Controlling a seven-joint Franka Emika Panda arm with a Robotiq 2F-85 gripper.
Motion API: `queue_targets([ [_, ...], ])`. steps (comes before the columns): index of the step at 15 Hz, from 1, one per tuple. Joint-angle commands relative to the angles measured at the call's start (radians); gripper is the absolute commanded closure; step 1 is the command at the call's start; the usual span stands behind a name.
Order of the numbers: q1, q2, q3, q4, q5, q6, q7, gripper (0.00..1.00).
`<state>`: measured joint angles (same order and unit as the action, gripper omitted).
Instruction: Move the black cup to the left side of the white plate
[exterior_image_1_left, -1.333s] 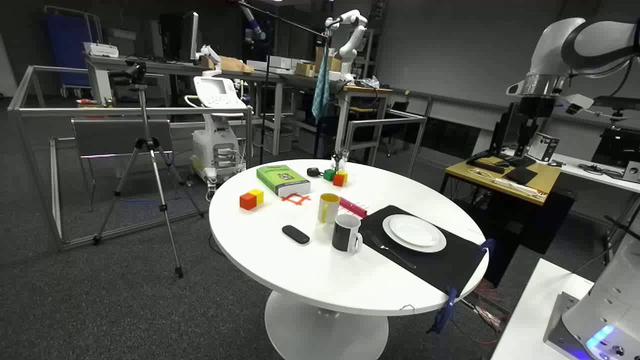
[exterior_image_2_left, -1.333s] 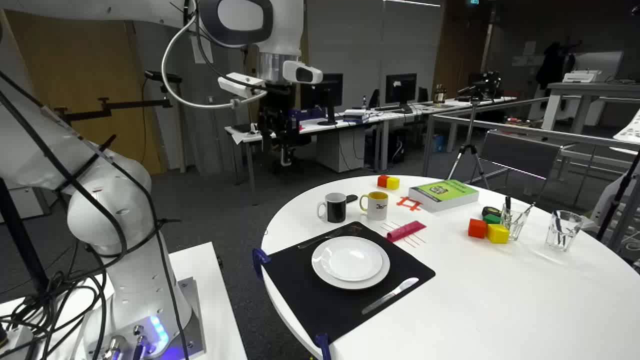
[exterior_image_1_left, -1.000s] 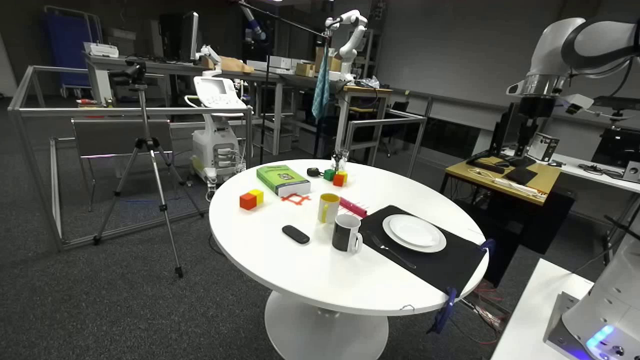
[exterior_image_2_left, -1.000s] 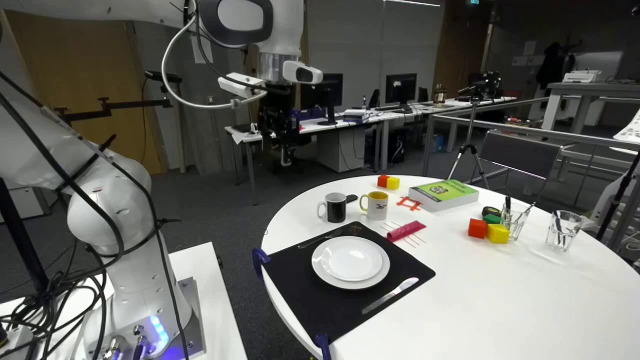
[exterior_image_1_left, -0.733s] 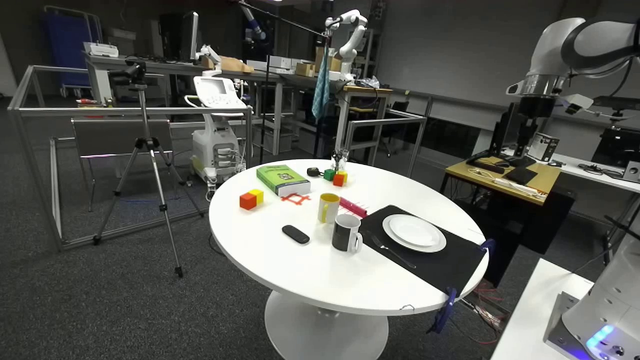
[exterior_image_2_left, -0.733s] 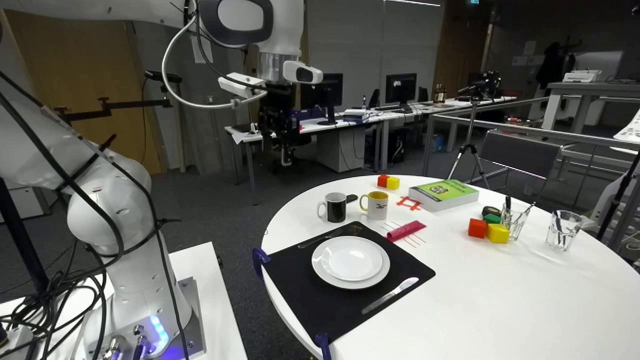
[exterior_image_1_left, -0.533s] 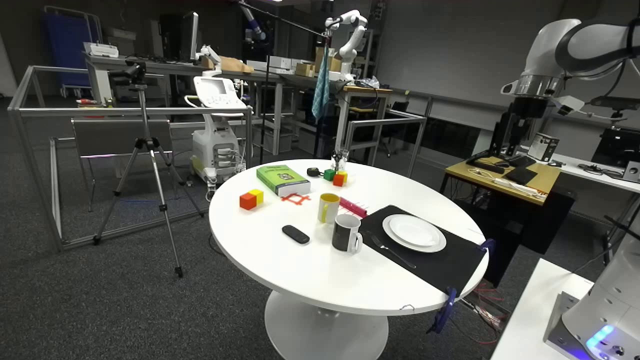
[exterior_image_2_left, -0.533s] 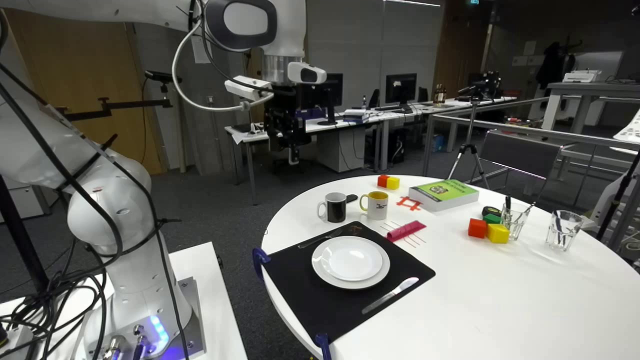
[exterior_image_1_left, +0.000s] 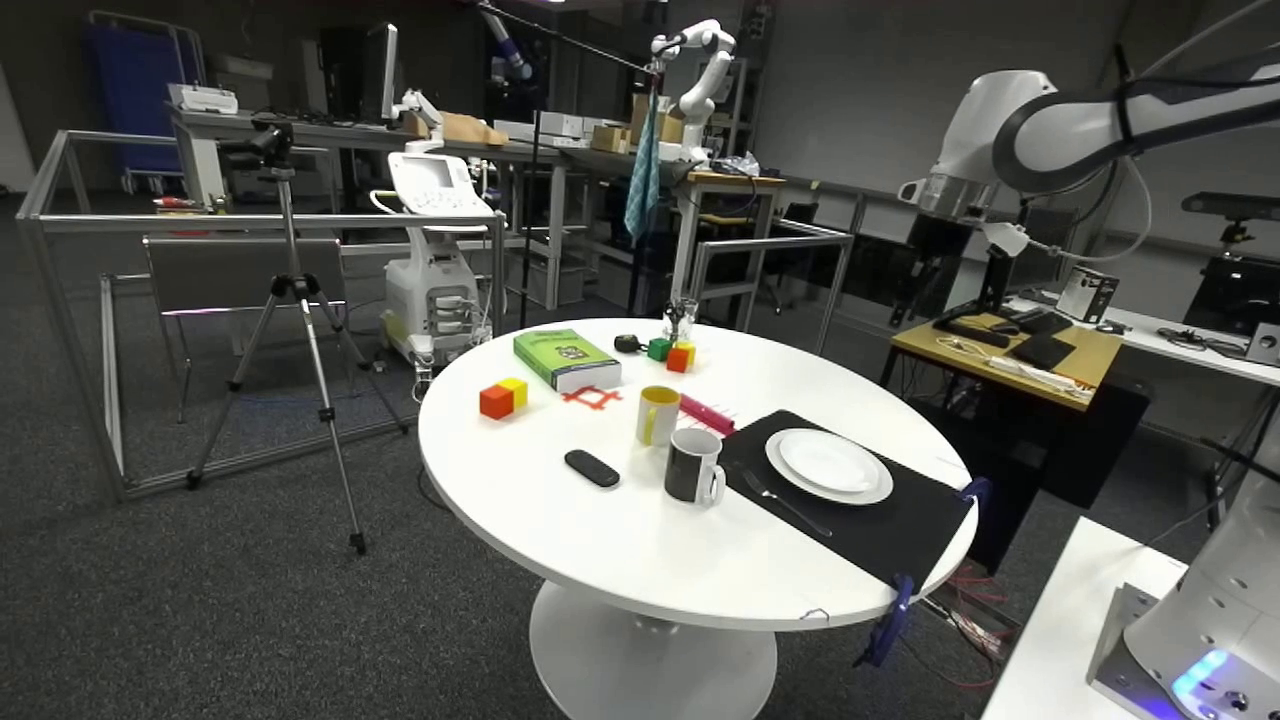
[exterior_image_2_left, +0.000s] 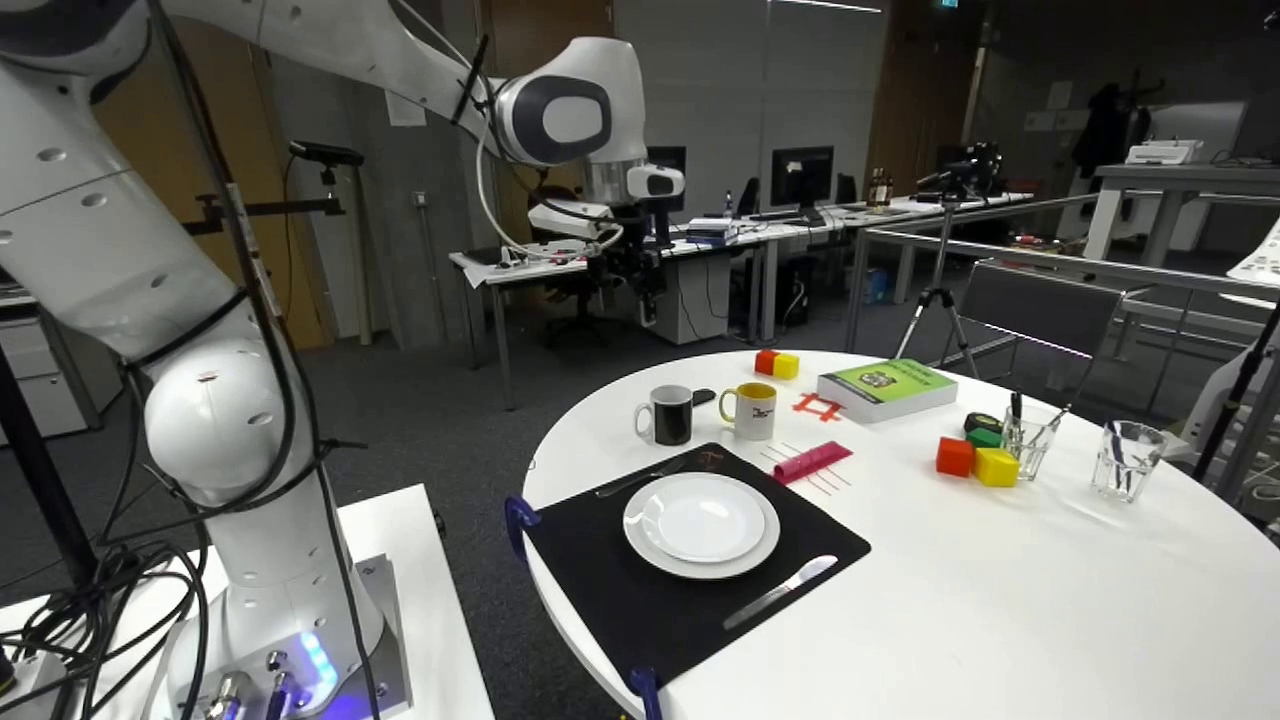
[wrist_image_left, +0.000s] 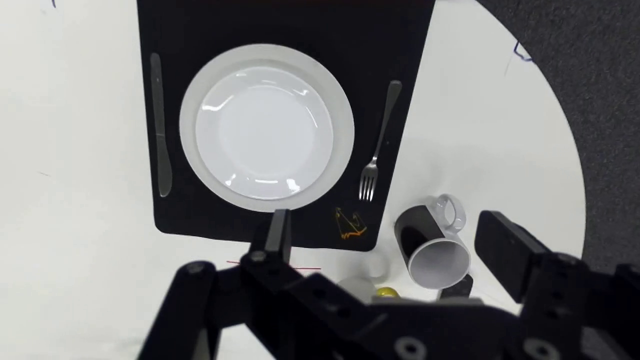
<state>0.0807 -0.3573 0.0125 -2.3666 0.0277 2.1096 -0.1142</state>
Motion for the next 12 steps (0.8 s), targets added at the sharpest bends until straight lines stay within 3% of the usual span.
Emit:
queue_targets([
  [1, 0.016, 0.194, 0.044, 0.140, 0.022, 0.039, 0.063, 0.00],
  [9, 0.022, 0.484, 0.083, 0.345, 0.170, -0.013, 0.029, 0.00],
  [10, 0.021, 0.434, 0.081, 0.276, 0.124, 0.030, 0.058, 0.00],
  [12, 0.021, 0.462, 0.083, 0.287, 0.126, 0.032, 0.058, 0.00],
])
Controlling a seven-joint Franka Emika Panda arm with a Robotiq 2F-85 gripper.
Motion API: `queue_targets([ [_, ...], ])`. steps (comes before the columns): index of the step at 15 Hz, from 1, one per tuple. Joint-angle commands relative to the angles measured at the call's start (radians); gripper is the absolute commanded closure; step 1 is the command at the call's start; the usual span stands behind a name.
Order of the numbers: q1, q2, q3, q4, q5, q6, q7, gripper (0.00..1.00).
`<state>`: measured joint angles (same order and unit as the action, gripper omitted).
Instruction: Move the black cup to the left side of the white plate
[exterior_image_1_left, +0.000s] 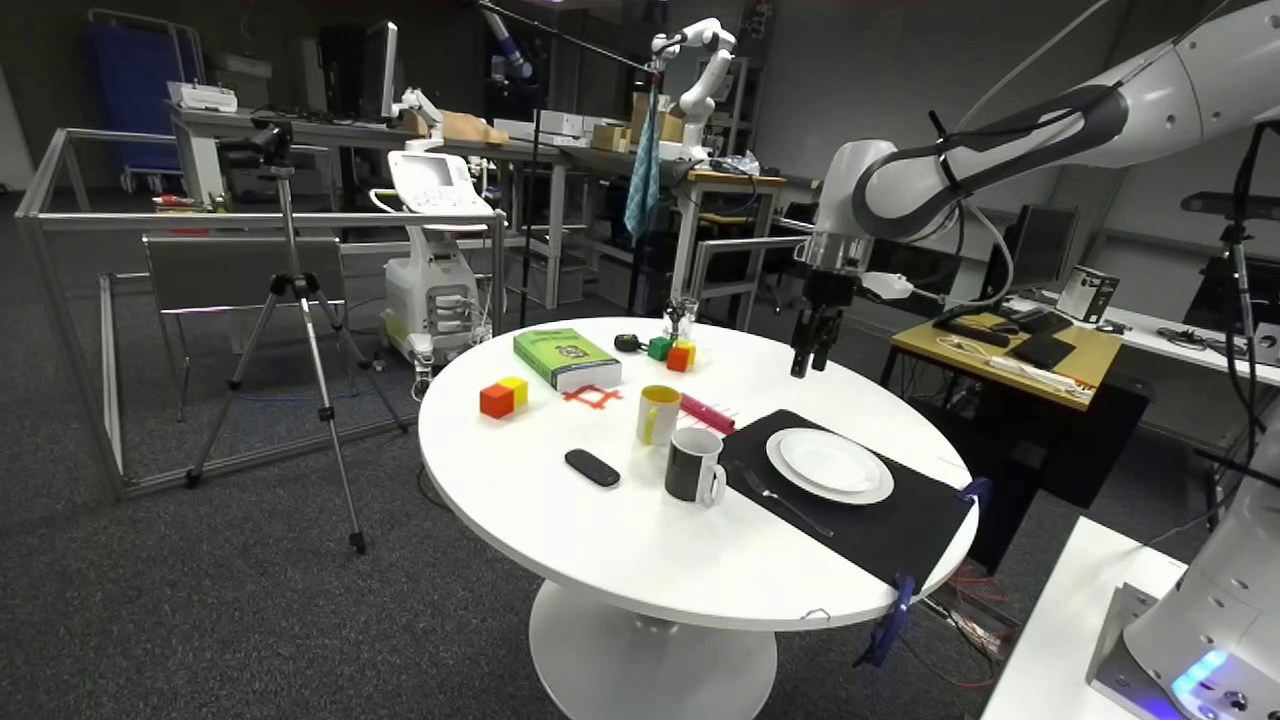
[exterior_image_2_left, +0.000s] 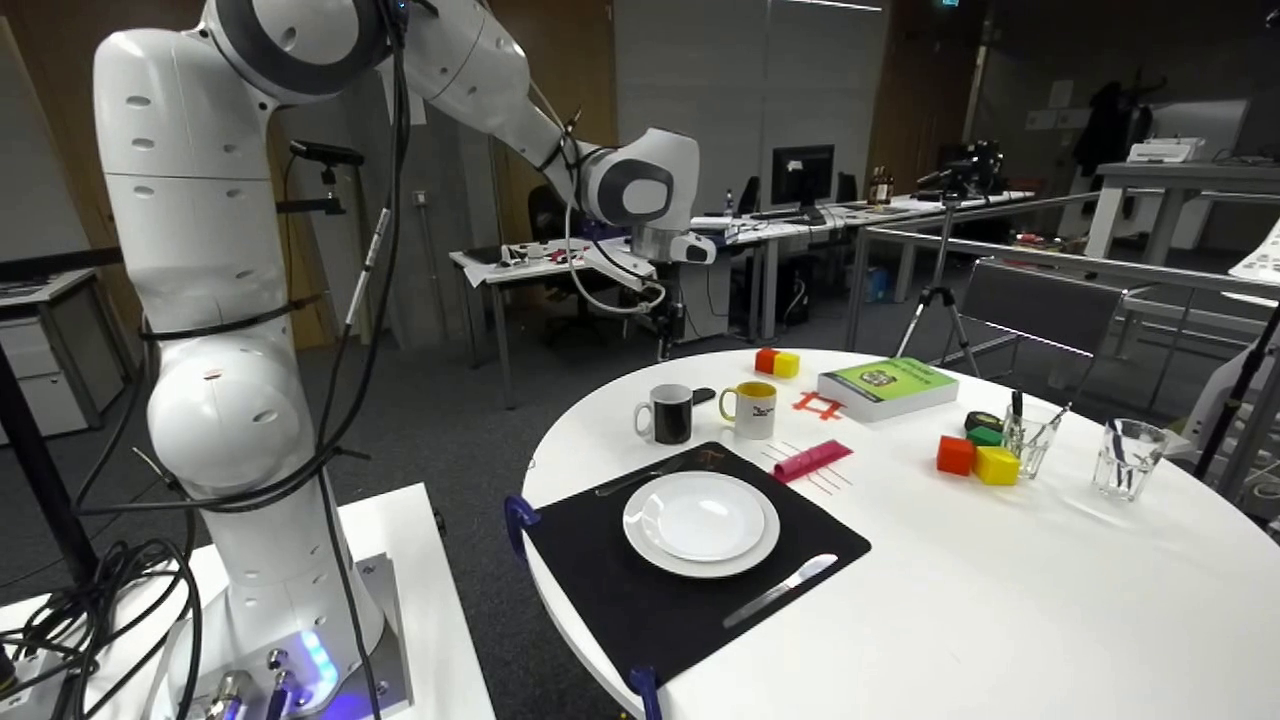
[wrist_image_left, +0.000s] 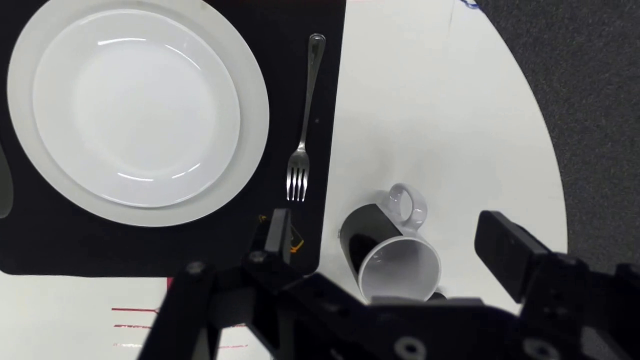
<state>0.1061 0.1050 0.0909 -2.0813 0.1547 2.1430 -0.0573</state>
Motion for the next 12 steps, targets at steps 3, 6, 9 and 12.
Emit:
queue_targets([
  [3, -0.005, -0.003, 0.005, 0.001, -0.001, -0.002, 0.001, 0.00],
  [6, -0.008, -0.023, -0.002, -0.015, -0.017, 0.025, 0.027, 0.00],
  [9, 0.003, -0.011, -0.001, -0.034, -0.066, 0.097, 0.084, 0.00],
  [12, 0.028, 0.038, 0.019, -0.036, -0.120, 0.144, 0.134, 0.00],
])
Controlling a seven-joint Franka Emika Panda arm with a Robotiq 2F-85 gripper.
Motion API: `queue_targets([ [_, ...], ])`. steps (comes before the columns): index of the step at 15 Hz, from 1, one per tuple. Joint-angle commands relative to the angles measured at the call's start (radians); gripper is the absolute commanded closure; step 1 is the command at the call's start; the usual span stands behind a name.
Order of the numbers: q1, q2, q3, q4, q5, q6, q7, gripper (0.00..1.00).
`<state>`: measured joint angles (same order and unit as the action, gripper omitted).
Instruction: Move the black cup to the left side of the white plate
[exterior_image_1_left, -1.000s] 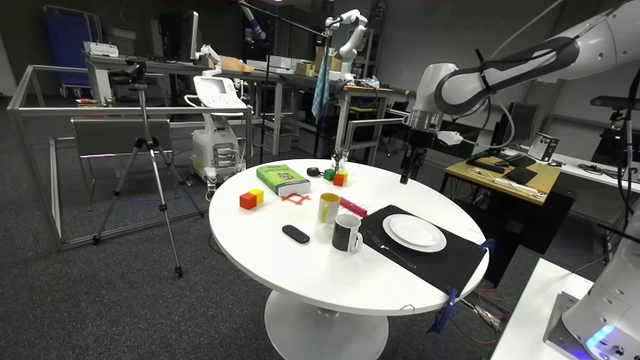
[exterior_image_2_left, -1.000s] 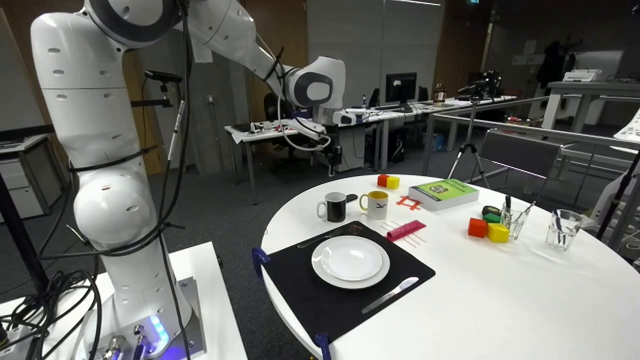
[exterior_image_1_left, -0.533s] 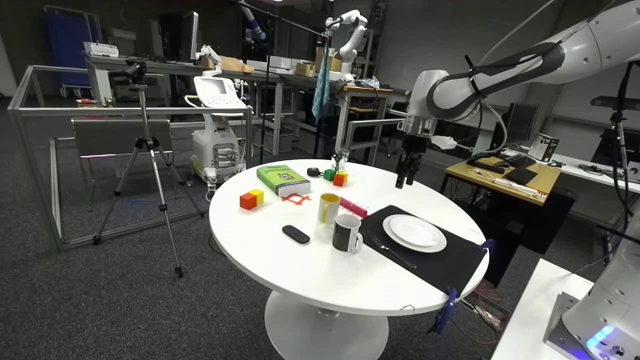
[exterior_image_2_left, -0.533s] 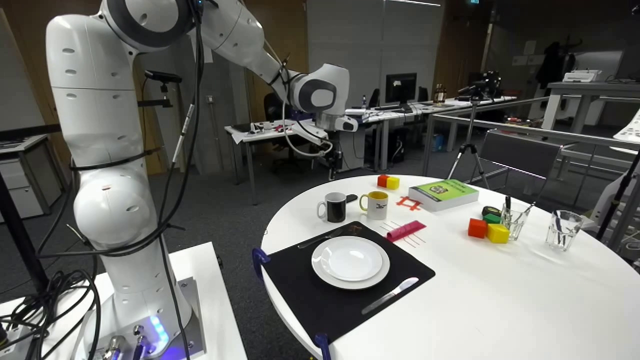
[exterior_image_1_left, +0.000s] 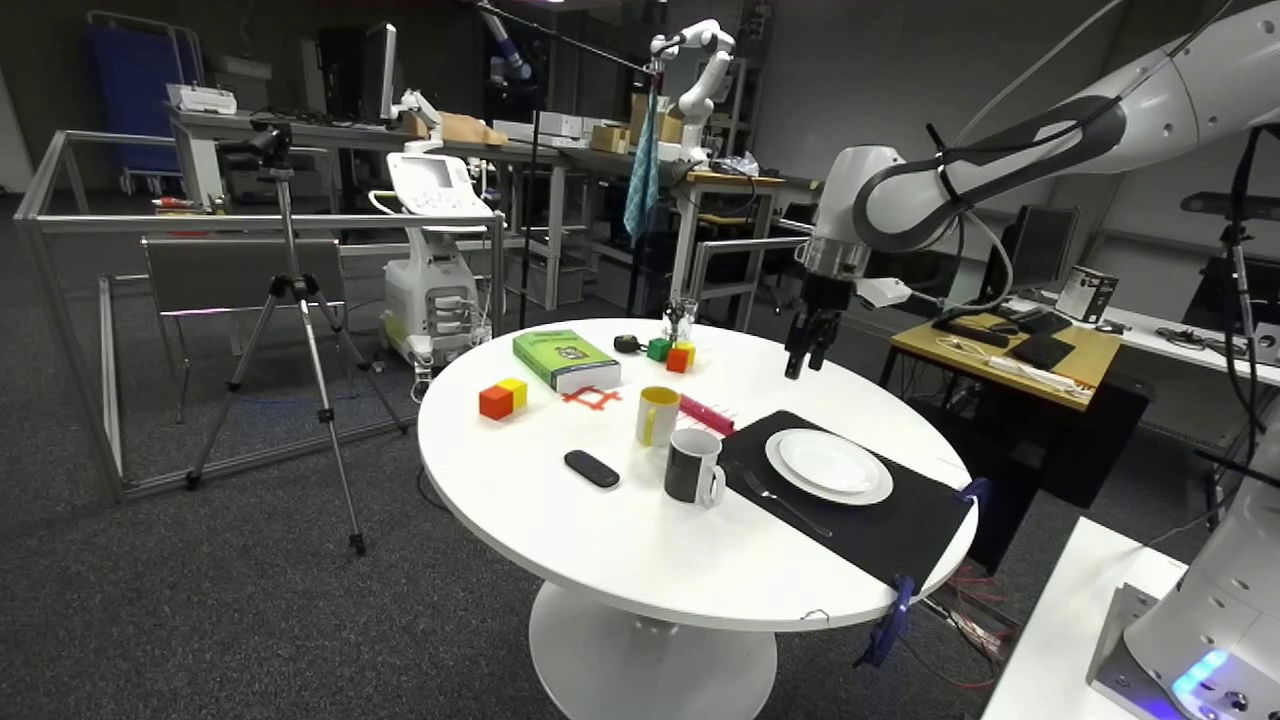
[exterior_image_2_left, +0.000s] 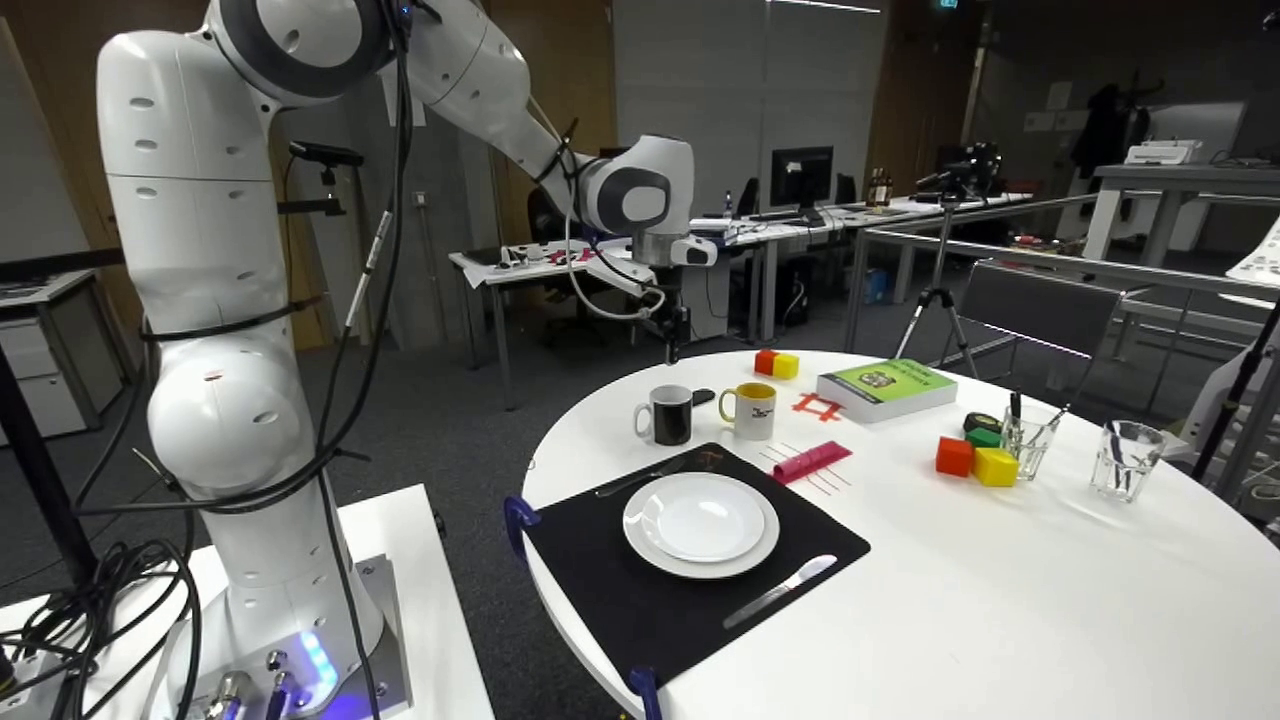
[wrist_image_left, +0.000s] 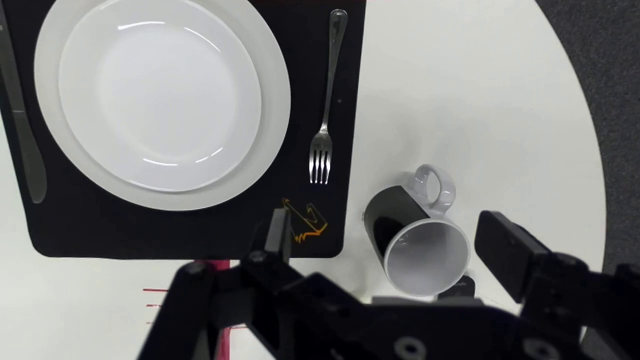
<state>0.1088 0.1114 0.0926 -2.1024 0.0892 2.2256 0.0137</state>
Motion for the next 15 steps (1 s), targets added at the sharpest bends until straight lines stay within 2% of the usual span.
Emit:
queue_targets([
  [1, 0.036, 0.051, 0.024, -0.012, -0.071, 0.074, 0.080, 0.00],
  [7, 0.125, 0.191, 0.034, 0.055, -0.195, 0.105, 0.260, 0.00],
  [11, 0.157, 0.263, 0.024, 0.099, -0.204, 0.106, 0.333, 0.00],
  [15, 0.170, 0.322, 0.022, 0.138, -0.190, 0.107, 0.354, 0.00],
])
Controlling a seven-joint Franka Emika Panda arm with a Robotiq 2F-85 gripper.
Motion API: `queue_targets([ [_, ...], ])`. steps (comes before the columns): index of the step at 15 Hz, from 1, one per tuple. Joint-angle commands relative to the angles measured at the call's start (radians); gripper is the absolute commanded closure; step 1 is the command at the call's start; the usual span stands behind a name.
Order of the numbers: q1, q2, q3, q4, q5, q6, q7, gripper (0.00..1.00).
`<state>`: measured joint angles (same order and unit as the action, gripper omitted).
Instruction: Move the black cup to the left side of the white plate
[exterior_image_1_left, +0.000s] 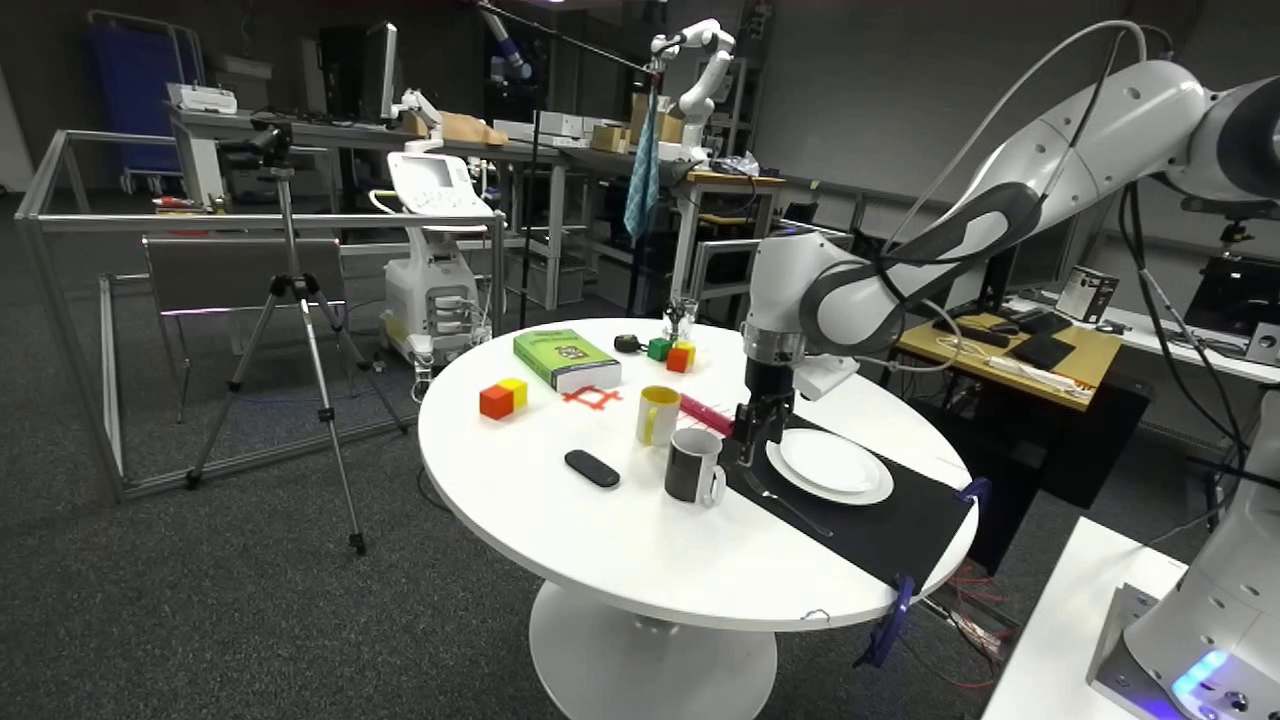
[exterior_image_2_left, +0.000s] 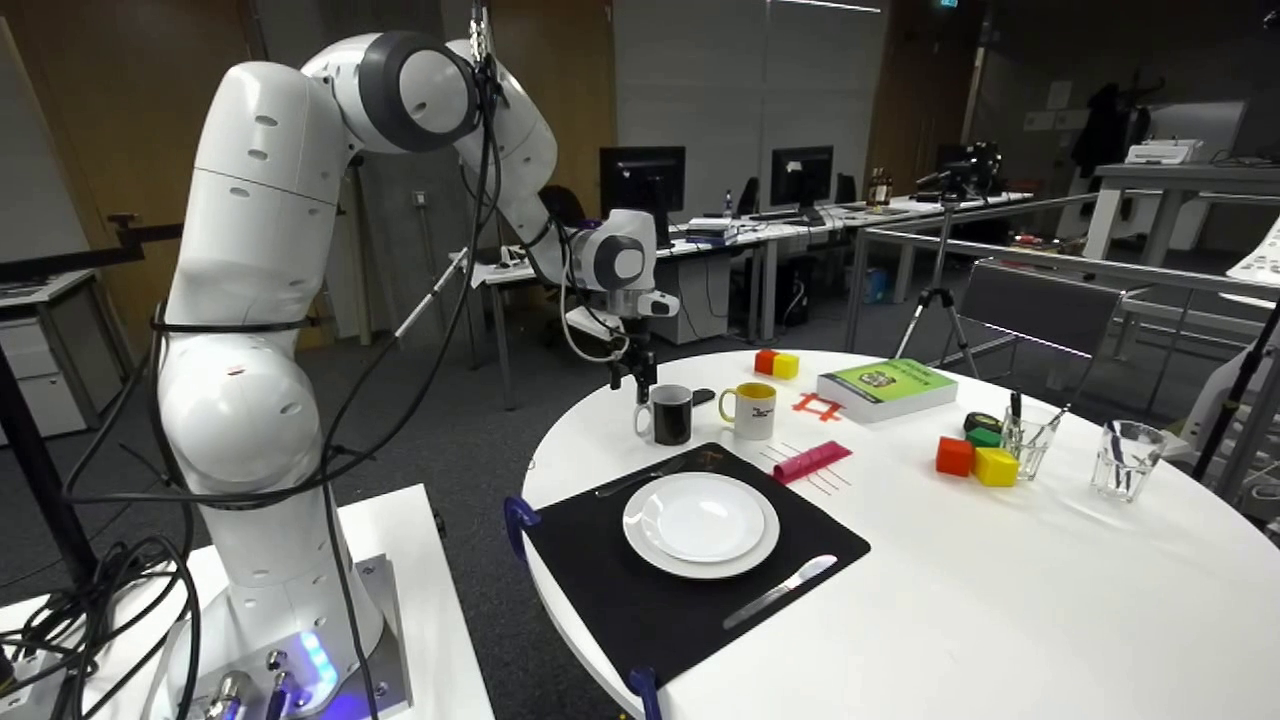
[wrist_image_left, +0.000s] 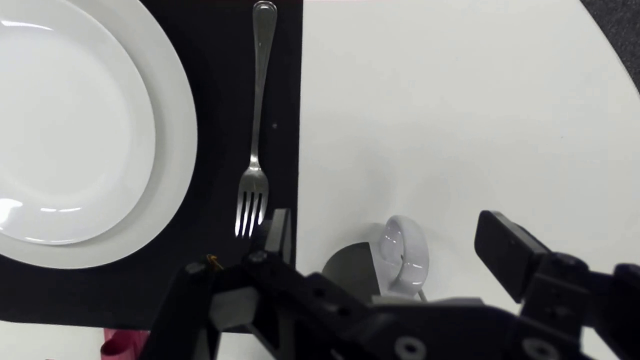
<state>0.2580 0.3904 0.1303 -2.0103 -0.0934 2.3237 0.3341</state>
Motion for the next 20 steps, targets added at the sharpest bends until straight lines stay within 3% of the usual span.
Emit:
queue_targets([
  [1, 0.023, 0.054, -0.019, 0.055, -0.005, 0.010, 0.038, 0.00],
  [20, 0.079, 0.217, -0.053, 0.226, -0.008, 0.012, 0.065, 0.00],
])
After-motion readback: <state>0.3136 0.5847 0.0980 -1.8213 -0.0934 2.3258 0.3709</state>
